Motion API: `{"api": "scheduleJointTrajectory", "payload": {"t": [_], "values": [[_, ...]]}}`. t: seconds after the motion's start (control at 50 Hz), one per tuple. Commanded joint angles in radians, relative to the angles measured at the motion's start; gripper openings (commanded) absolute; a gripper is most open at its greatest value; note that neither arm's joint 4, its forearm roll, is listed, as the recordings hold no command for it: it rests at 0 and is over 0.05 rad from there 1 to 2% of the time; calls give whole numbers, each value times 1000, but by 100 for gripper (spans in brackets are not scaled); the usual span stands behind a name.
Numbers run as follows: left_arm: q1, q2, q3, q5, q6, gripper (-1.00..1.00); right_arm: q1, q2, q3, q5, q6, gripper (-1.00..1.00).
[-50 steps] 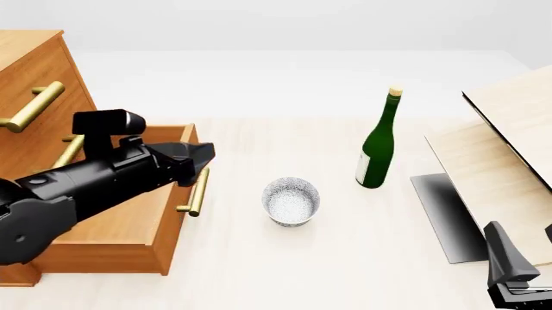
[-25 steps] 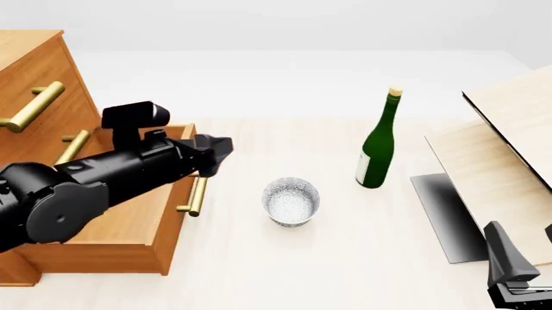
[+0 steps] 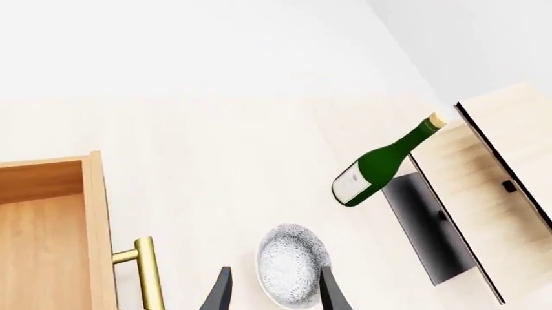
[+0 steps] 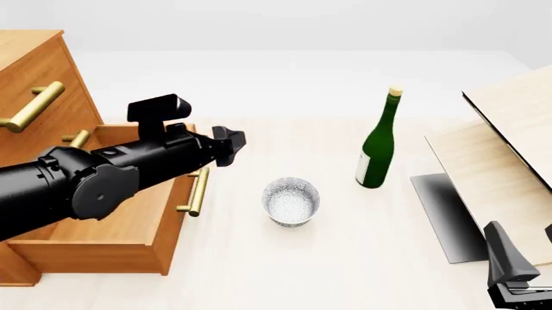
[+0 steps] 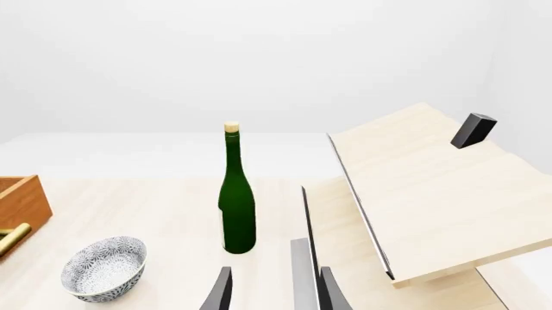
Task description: Put the bowl in the bottom drawer of the cabinet and close it.
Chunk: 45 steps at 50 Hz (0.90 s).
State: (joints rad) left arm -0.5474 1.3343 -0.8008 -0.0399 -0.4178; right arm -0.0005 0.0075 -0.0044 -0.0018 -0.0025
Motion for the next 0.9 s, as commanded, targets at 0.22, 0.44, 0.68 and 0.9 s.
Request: {"api": "scheduleJointTrajectory", "payload": {"t": [0.22,0.44,0.68,0.9], "values": [[19,124,-47,-25,-34,100,0,0,0,0,0,100],[8,170,-62,-47,-63,100,0,0,0,0,0,100],[-7,232,-85,-60,-89,100,0,0,0,0,0,100],[-12,298,-93,-79,-99,100,0,0,0,0,0,100]]}}
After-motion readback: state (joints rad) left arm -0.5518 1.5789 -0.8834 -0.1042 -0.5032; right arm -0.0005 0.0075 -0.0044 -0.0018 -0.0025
